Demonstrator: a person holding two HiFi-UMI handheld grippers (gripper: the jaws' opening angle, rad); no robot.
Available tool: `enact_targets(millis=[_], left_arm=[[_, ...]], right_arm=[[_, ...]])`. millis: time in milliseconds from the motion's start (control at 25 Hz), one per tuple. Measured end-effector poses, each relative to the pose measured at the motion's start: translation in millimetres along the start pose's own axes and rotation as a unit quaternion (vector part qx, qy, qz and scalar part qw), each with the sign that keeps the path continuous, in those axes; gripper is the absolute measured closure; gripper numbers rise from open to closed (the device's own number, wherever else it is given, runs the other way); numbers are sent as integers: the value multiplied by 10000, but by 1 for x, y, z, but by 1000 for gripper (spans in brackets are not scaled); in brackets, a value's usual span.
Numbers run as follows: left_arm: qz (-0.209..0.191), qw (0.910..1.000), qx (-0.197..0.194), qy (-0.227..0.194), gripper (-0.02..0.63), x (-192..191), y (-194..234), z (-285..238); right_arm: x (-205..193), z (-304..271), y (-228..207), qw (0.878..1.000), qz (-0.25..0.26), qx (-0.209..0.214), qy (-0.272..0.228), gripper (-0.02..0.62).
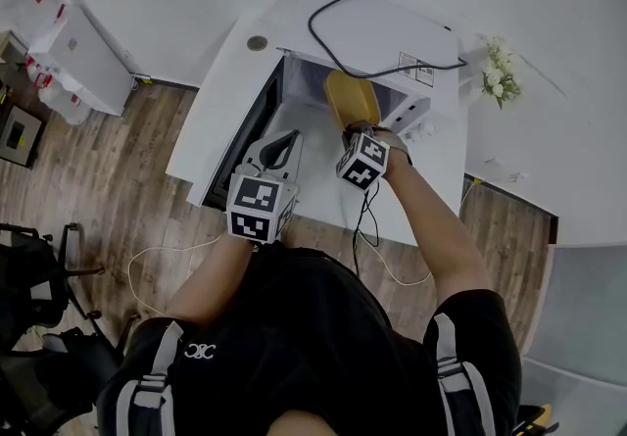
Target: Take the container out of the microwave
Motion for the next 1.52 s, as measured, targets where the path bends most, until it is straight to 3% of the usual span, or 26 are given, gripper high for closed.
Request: enact_targets(millis=[320,720,920,1520], left_arm=[[56,9999,-109,48,592,-5,-7,0],[88,9994,-296,158,592,-12,-19,-9],[55,9986,-472,228,593,-15,-29,-18],[-126,9937,-1019,444,593,-18,-60,-53]], right_arm=[[-10,30,13,9994,-223,238,-114,579],[-38,60,47,9956,-265,897,101,581],[-50,79,59,9952,-313,919,156,581],[-114,99,76,9887,-811,755,1010,583]])
Point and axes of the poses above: the fingertips, and each gripper's own axes: z backward along the fingers, y to its left, x out of its top, the point moved 6 cm from there along z, backward along the fingers, and after that the axes turned 9 degrees about -x, right-handed, at the moved point
